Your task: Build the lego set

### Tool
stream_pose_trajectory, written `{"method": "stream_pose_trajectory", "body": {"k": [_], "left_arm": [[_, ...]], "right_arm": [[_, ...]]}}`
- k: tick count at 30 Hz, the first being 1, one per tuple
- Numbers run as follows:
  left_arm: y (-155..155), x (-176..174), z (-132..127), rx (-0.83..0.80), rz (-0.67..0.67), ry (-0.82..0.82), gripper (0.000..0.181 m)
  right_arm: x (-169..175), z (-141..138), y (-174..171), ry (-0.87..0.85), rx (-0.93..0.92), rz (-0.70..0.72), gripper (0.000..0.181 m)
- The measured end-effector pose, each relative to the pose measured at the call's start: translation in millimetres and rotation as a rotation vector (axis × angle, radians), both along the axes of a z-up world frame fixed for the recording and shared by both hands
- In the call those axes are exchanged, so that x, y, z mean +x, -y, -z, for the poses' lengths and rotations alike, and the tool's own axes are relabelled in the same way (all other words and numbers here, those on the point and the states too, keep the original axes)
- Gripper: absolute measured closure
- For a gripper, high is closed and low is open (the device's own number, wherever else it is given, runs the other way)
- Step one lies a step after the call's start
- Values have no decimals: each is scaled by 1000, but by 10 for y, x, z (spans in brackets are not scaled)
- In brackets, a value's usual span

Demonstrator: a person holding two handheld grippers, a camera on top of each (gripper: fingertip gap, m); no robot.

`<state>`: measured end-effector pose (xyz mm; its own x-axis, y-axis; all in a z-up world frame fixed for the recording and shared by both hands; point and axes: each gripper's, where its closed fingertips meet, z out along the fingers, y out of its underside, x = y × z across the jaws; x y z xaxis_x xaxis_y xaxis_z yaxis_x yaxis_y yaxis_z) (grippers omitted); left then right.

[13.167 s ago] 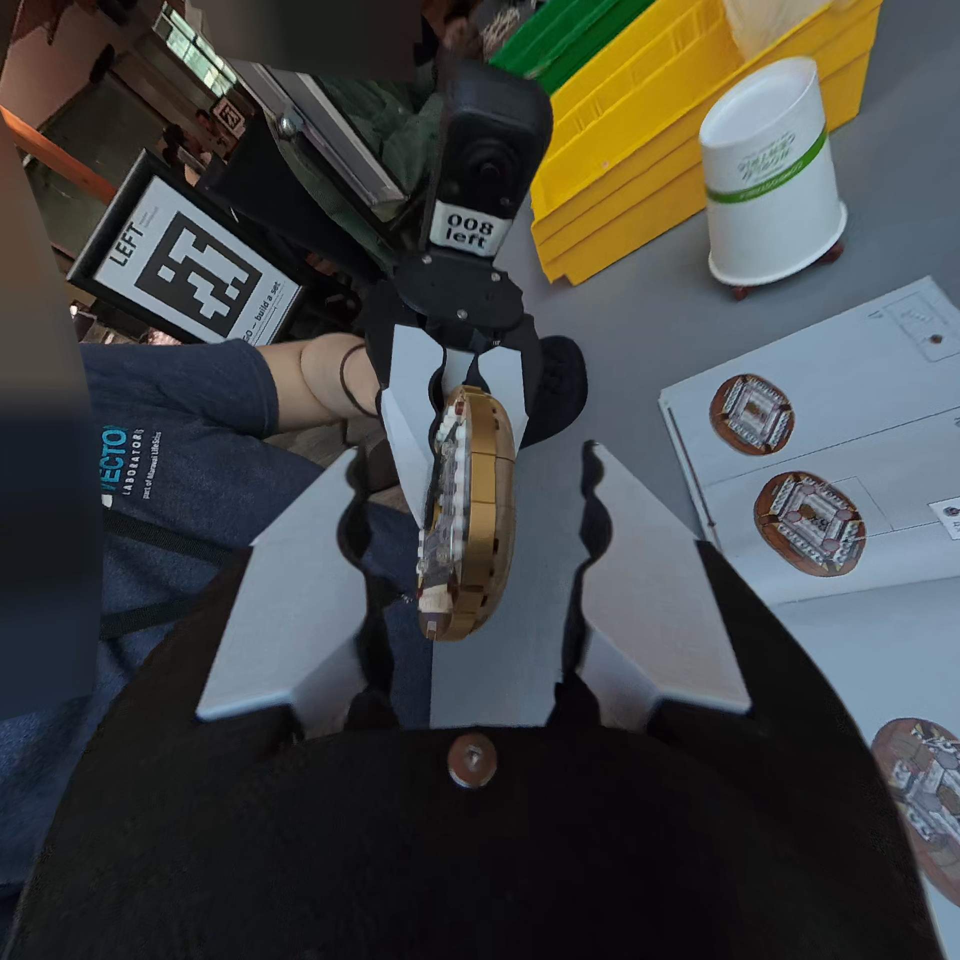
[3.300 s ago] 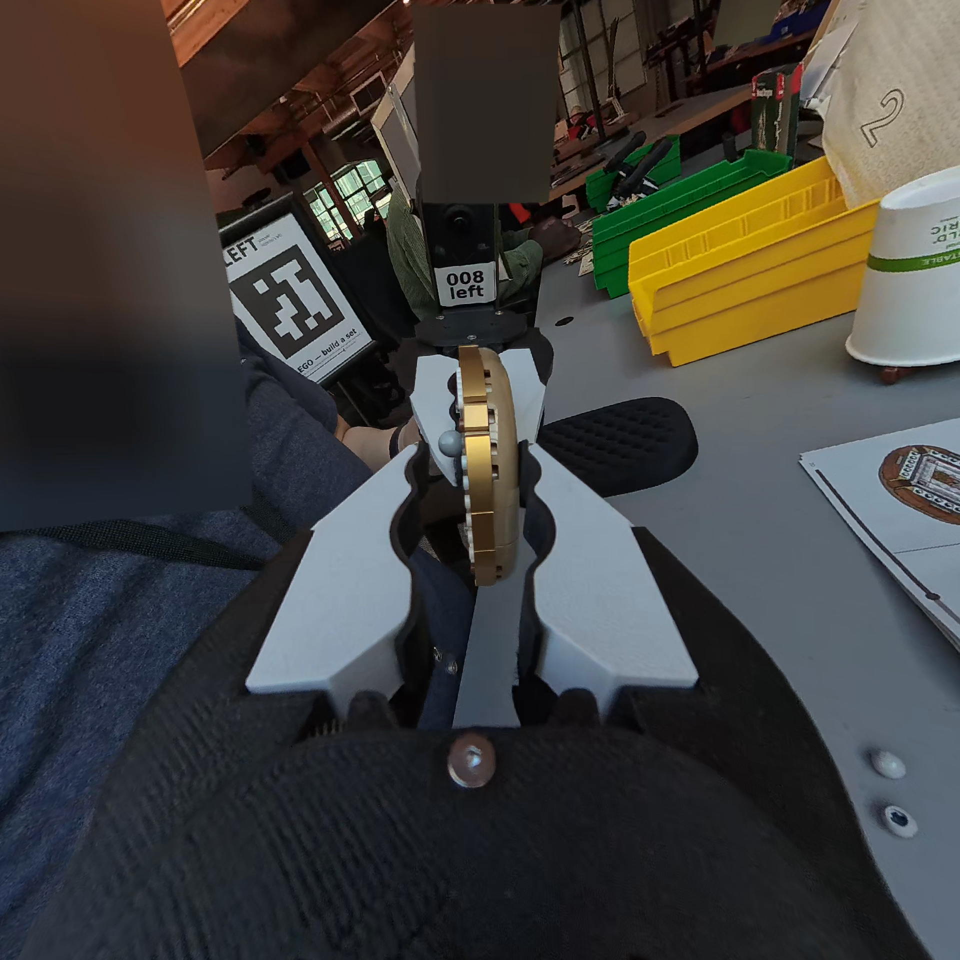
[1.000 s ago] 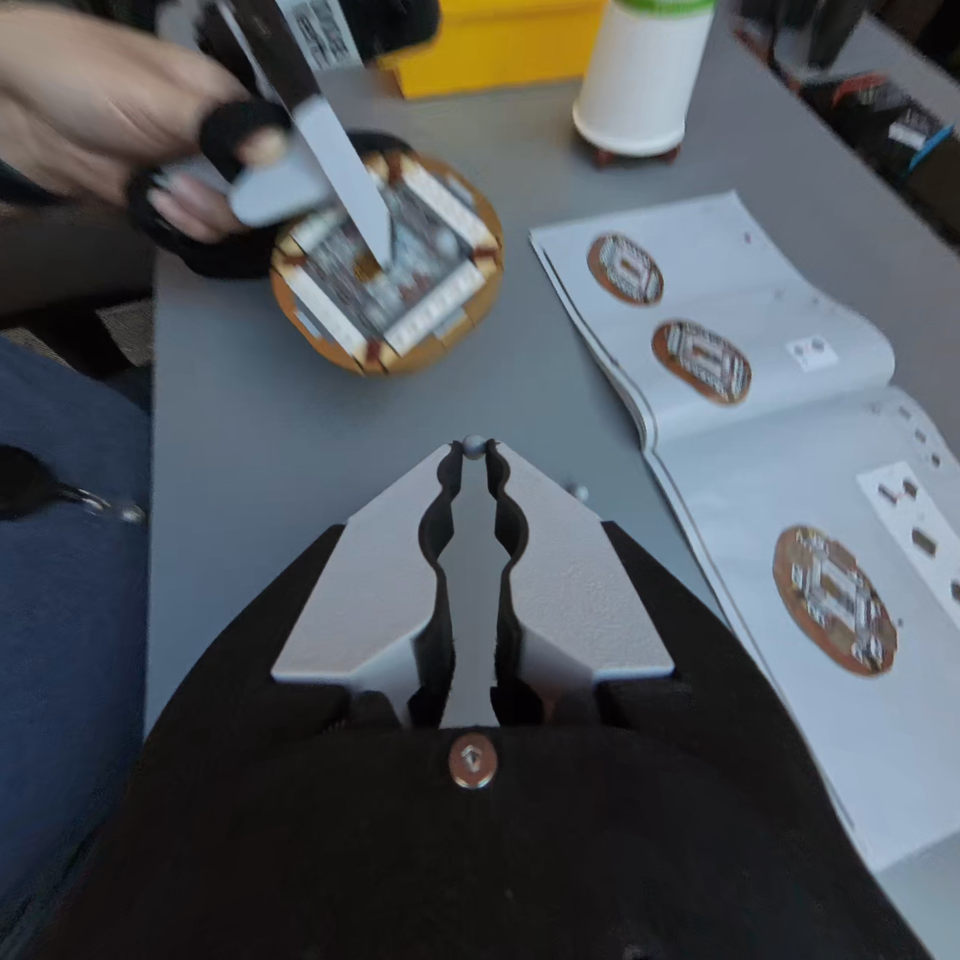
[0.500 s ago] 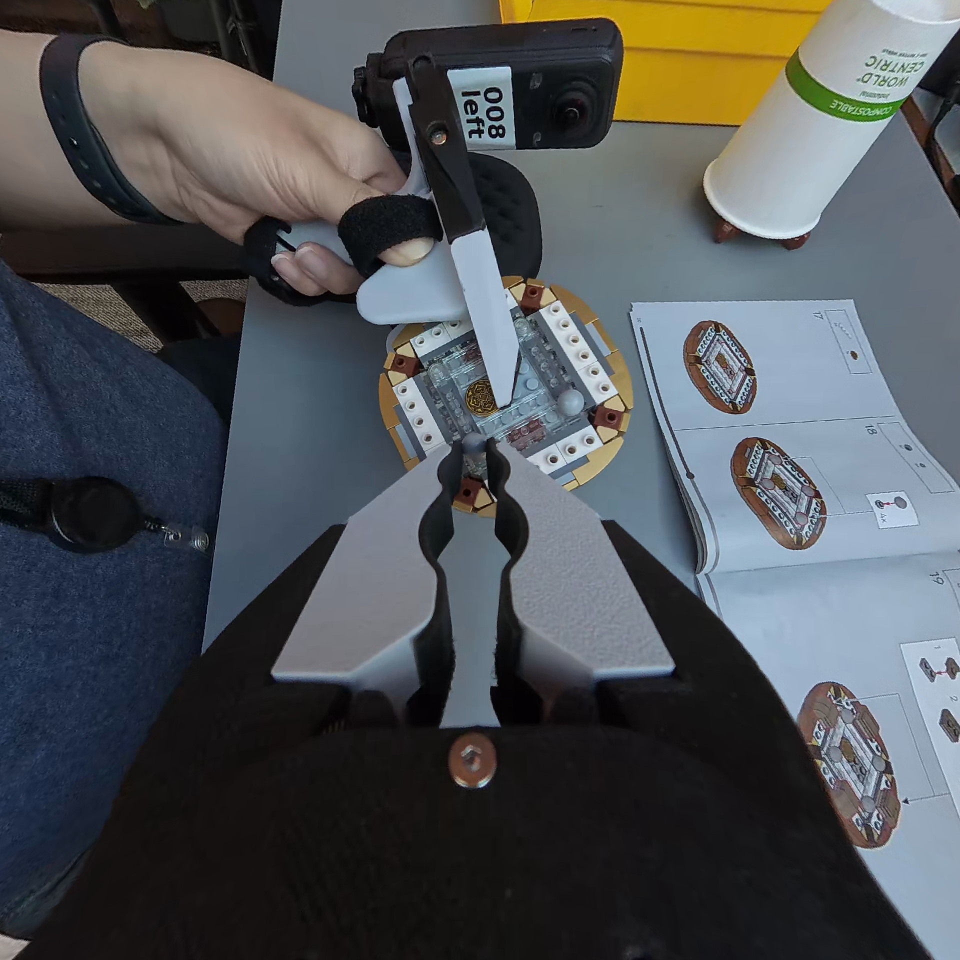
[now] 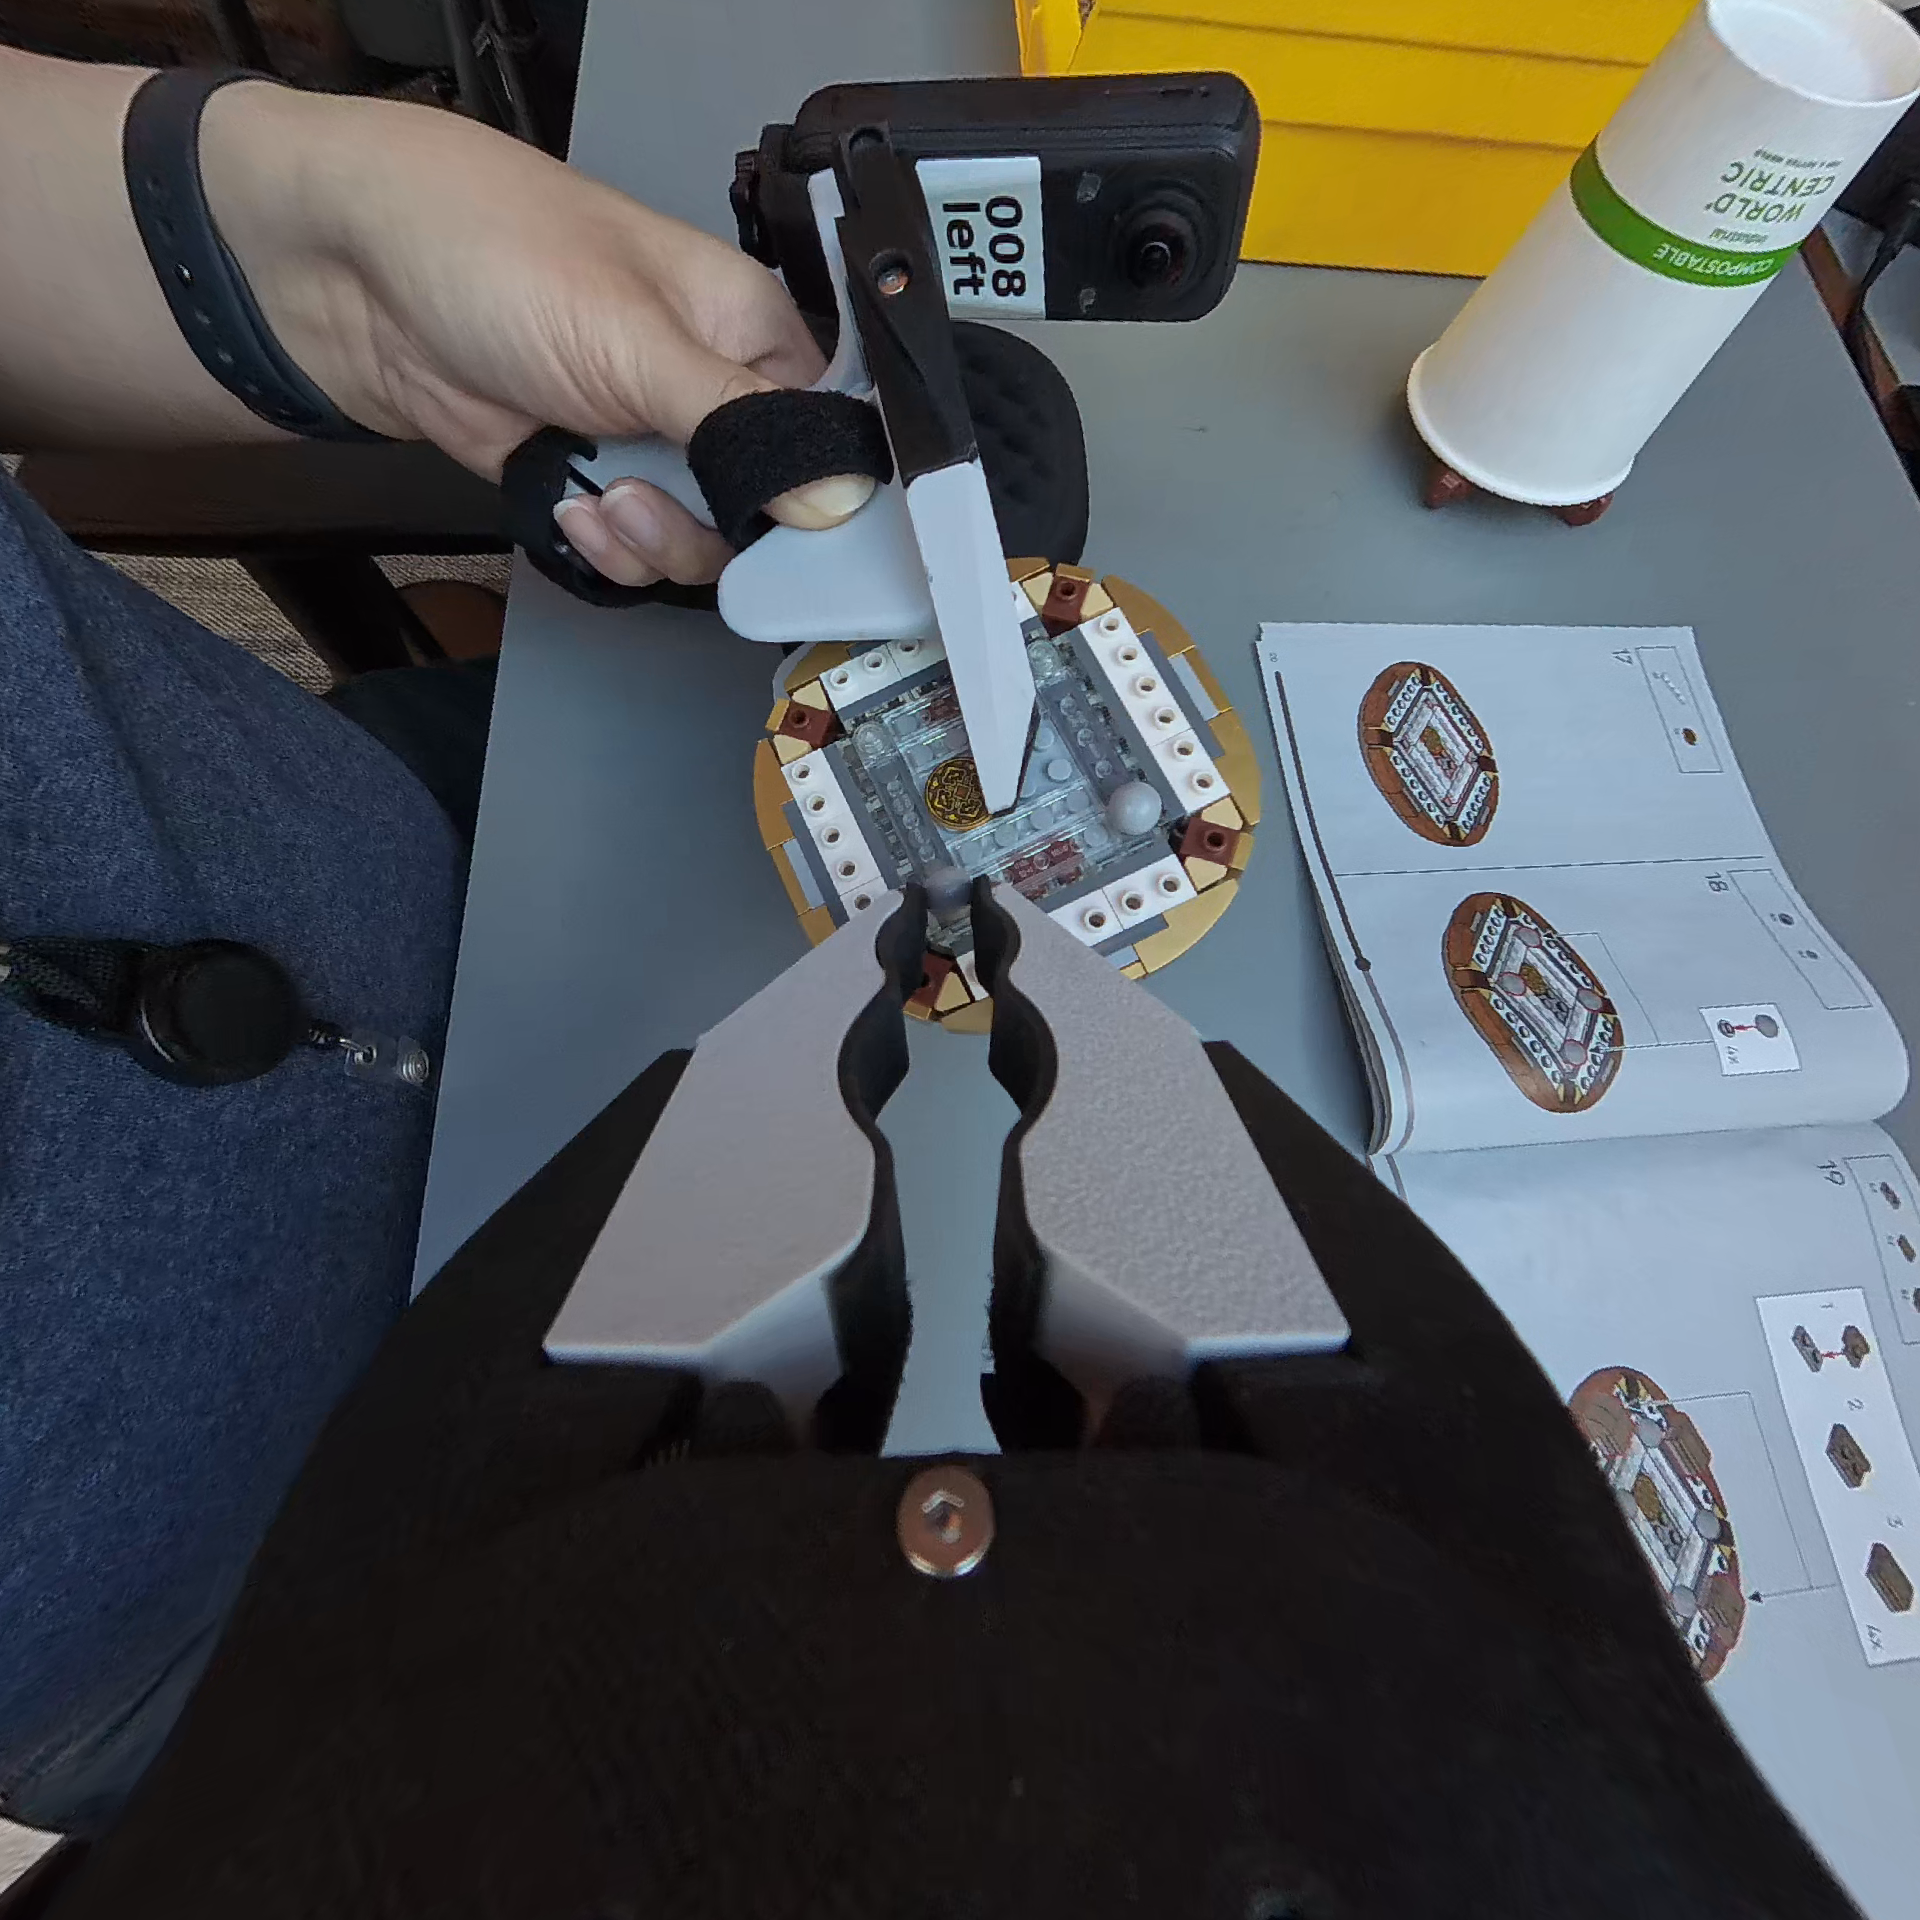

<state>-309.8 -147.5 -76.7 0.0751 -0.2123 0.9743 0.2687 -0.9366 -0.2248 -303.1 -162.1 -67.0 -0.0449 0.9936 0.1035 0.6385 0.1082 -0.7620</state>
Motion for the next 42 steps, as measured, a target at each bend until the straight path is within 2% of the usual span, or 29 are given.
{"method": "stream_pose_trajectory", "body": {"k": [14, 18, 21, 23, 25, 27, 28, 30, 33, 42], "left_arm": [[-2, 8, 2, -12, -2, 31, 162], [-10, 0, -6, -11, -7, 39, 162], [-16, -22, -12, -6, -18, 41, 162], [-22, -35, -29, 2, -28, 45, 162], [-26, -41, -43, 20, -38, 35, 162], [-29, -34, -50, 35, -42, 20, 162], [-31, -26, -56, 41, -42, 17, 162], [-35, -13, -71, 44, -40, 22, 162], [-34, 2, -68, 47, -39, 15, 162], [-36, -11, -46, 41, -44, 9, 162]], "right_arm": [[4, 39, -10, 14, 1, -2, 170], [5, -14, -10, -19, -10, 6, 163], [49, -127, -98, -103, -36, 74, 150], [99, -220, -248, -238, -171, 208, 135], [142, -209, -354, -384, -508, 343, 124], [151, -46, -322, -422, -923, 392, 112], [136, 4, -263, -431, -1092, 374, 106], [95, 55, -222, -480, -1285, 366, 111], [11, 101, -117, -463, -1361, 329, 119], [-56, 101, -96, -424, -1314, 326, 130]]}}
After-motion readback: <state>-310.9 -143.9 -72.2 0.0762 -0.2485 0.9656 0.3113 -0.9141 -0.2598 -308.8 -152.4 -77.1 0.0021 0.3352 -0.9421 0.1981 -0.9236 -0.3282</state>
